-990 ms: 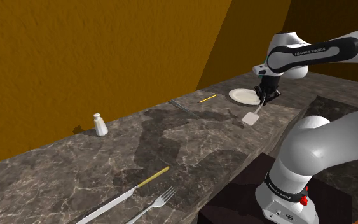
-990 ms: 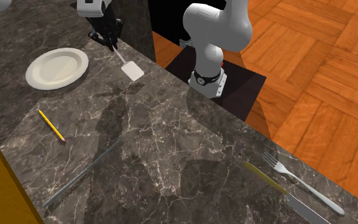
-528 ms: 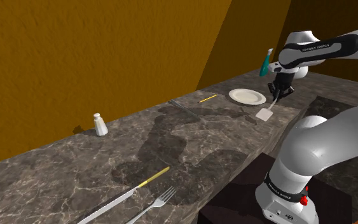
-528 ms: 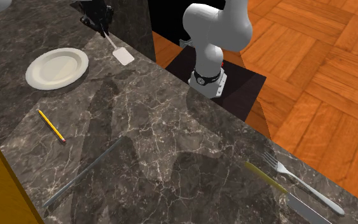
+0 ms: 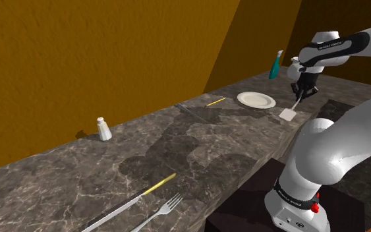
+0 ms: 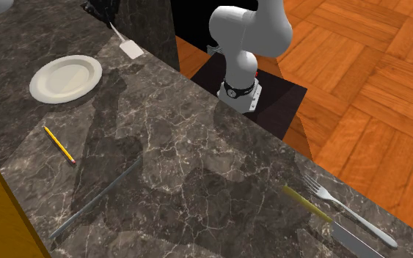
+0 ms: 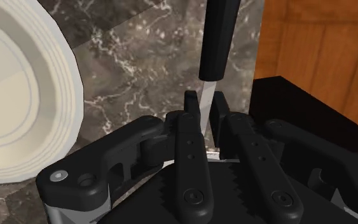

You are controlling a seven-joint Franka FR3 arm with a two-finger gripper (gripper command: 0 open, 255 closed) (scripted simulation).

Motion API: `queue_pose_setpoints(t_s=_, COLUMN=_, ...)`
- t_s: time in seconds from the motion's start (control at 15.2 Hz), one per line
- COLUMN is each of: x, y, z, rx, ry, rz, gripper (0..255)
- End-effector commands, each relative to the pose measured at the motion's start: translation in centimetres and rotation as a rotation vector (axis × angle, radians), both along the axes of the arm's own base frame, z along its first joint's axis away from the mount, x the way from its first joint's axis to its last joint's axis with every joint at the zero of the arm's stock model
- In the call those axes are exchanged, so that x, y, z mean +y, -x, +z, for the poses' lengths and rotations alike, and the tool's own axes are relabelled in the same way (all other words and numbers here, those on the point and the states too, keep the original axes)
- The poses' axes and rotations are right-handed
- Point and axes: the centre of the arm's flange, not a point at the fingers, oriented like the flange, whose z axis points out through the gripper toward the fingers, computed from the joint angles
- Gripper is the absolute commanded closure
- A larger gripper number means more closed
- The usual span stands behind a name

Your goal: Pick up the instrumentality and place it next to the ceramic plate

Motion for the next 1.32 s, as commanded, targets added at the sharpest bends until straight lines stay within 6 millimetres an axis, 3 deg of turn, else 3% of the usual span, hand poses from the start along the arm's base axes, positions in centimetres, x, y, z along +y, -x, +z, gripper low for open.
queue_pose_setpoints(t_s=0.0, x=-2.4, y=1.5, z=-0.2, rx=0.001, ry=0.002, rz=0.001, gripper=255)
queue_pose_setpoints(t_s=0.2, x=-6.7, y=3.6, z=-0.2, rx=0.001, ry=0.002, rz=0.001, gripper=255)
queue_pose_setpoints(t_s=1.12, x=-6.7, y=3.6, z=-7.6, rx=0.001, ry=0.002, rz=0.001, gripper=255)
queue_pose_setpoints(t_s=1.25, x=-6.7, y=3.6, z=-7.6, rx=0.001, ry=0.002, rz=0.001, gripper=255)
